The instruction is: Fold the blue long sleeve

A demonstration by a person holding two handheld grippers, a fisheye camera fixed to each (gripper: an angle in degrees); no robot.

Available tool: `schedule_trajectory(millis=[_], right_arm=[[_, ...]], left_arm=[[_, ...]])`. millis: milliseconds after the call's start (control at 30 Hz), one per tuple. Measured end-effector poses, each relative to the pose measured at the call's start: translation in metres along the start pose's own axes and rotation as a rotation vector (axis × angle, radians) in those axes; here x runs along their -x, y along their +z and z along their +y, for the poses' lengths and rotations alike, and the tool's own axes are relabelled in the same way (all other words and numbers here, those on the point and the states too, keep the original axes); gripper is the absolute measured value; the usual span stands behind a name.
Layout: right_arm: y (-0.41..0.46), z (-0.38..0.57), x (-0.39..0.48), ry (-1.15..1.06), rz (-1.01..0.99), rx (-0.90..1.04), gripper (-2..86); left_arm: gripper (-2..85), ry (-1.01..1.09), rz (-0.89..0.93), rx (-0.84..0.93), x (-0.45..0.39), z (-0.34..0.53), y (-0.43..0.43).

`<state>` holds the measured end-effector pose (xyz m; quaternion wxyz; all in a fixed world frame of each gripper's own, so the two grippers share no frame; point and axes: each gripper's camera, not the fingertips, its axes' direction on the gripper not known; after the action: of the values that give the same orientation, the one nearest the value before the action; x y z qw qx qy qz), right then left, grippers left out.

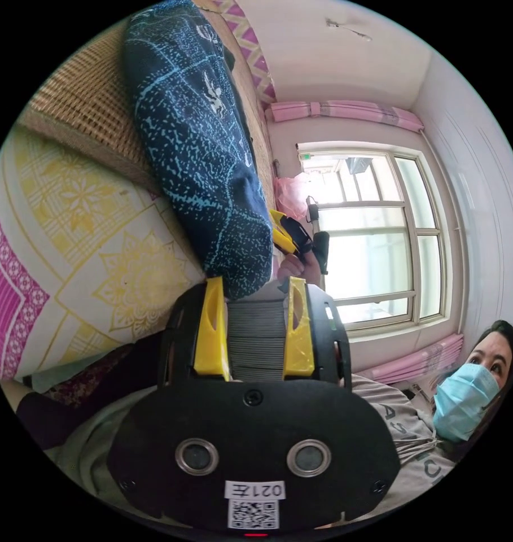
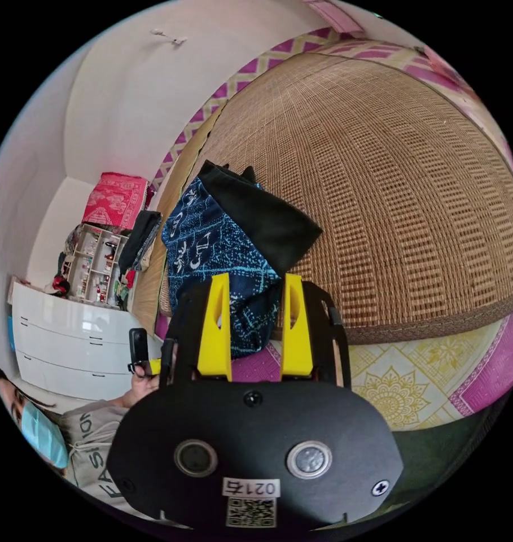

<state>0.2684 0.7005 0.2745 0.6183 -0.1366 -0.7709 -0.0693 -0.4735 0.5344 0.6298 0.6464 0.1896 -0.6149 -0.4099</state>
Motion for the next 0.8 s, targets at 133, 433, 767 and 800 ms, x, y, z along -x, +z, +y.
schedule_trajectory(millis=[133, 433, 767, 800], right_arm=[[0.015, 0.0, -0.023, 0.06, -0.052, 0.008, 12.6], [0.049, 0.011, -0.049, 0.062, -0.117, 0.057, 12.3], [0.086, 0.031, -0.069, 0.07, -0.115, 0.05, 11.4], [0.088, 0.032, -0.07, 0.071, -0.116, 0.051, 11.4]], left_arm=[[15.6, -0.001, 0.02, 0.008, 0.01, 0.007, 0.014], [15.4, -0.004, -0.015, 0.003, 0.036, 0.019, 0.027], [16.8, -0.039, -0.054, 0.115, 0.059, 0.019, 0.08], [16.8, -0.037, -0.058, 0.135, 0.061, 0.018, 0.092]])
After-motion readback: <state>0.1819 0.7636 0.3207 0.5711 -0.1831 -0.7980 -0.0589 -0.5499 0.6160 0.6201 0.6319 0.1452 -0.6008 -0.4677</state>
